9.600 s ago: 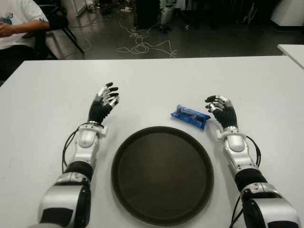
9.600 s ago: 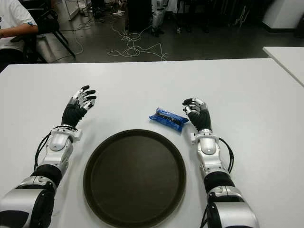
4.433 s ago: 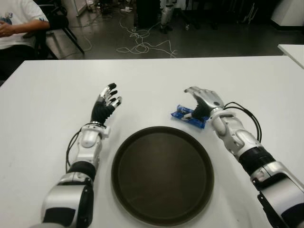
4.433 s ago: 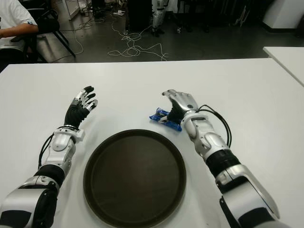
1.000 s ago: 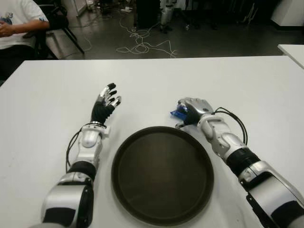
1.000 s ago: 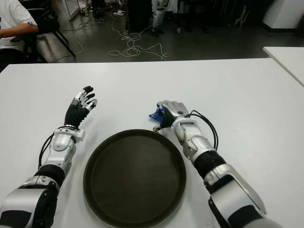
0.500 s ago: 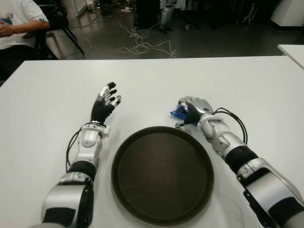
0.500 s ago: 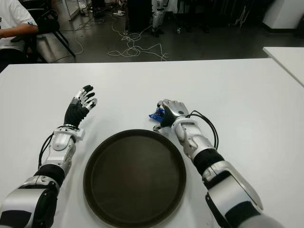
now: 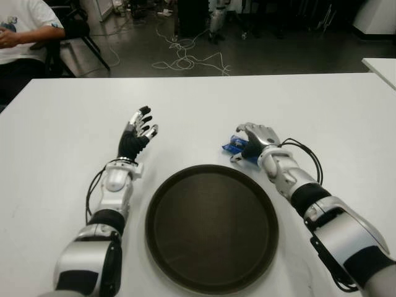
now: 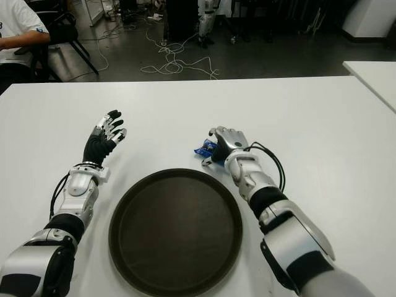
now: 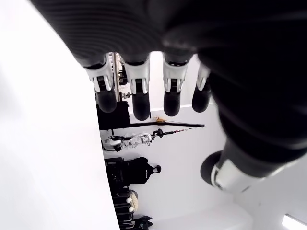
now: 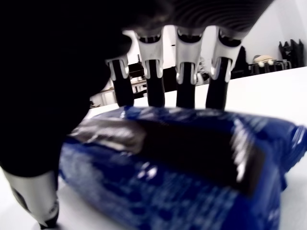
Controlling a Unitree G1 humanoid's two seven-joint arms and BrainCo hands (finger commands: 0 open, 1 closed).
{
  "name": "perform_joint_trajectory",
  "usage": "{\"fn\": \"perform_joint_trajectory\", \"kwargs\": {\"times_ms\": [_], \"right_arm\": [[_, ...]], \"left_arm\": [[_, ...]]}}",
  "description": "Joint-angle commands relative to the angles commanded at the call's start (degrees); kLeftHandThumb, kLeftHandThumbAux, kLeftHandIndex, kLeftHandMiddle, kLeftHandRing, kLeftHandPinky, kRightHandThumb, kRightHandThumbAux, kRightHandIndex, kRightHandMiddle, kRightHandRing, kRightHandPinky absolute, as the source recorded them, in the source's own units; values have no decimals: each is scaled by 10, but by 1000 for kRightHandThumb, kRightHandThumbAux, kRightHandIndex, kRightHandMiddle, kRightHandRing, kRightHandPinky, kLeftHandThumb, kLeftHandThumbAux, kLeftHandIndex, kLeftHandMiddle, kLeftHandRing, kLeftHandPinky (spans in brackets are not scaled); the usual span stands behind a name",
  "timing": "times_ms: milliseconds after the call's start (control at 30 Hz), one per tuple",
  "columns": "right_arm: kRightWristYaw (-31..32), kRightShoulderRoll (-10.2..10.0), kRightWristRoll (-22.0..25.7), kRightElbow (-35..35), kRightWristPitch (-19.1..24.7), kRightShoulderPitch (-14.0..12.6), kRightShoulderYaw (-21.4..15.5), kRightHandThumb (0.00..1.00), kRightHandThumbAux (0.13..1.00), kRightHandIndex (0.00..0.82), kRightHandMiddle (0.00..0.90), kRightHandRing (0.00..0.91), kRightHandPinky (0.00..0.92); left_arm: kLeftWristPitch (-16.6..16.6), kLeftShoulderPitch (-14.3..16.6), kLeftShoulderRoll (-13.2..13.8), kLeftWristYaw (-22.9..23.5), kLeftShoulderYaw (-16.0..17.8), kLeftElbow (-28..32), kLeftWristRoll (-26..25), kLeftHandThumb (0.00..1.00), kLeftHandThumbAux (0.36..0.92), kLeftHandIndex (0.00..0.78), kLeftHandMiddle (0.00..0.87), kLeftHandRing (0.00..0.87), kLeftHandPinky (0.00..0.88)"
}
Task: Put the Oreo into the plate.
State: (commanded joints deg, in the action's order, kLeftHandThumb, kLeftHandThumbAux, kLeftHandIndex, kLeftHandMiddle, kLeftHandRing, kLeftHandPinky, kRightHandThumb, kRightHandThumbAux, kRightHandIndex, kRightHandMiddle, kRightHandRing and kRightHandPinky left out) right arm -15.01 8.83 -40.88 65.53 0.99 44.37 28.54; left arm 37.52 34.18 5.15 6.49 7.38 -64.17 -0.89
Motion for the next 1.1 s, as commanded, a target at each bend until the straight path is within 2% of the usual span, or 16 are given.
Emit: {"fn": "perform_joint_trajectory", "kwargs": {"times_ms": [200,333,433,600,800,933,1100], "right_arm": [[-6,-2,10,8,1,8,-4,0,712,264,292,318,324],[-10,-2,14,11,2,10,-4,0,721,283,310,340,354],[-11,-2,15,11,4,12,-3,0,728,309,333,365,378],[0,2,15,12,13,17,-2,0,706,307,333,368,372],[57,25,10,12,35,38,3,0,666,267,286,311,308],[71,31,11,10,44,41,3,0,648,221,238,256,269],[72,36,15,7,44,40,1,0,646,207,219,233,247]], "left_arm": [[-4,-1,2,3,0,2,-1,96,699,50,115,84,66],[-8,-2,3,4,1,4,-2,90,681,44,108,79,62],[-10,-3,3,5,1,5,-2,89,689,44,108,78,60],[-11,-4,3,5,1,8,-3,91,700,45,111,80,64],[-13,-6,4,4,0,11,-2,86,690,43,106,78,66],[-11,-7,4,3,-1,14,0,82,694,45,105,77,64],[-12,-8,4,1,-2,15,2,82,695,47,108,80,66]]}}
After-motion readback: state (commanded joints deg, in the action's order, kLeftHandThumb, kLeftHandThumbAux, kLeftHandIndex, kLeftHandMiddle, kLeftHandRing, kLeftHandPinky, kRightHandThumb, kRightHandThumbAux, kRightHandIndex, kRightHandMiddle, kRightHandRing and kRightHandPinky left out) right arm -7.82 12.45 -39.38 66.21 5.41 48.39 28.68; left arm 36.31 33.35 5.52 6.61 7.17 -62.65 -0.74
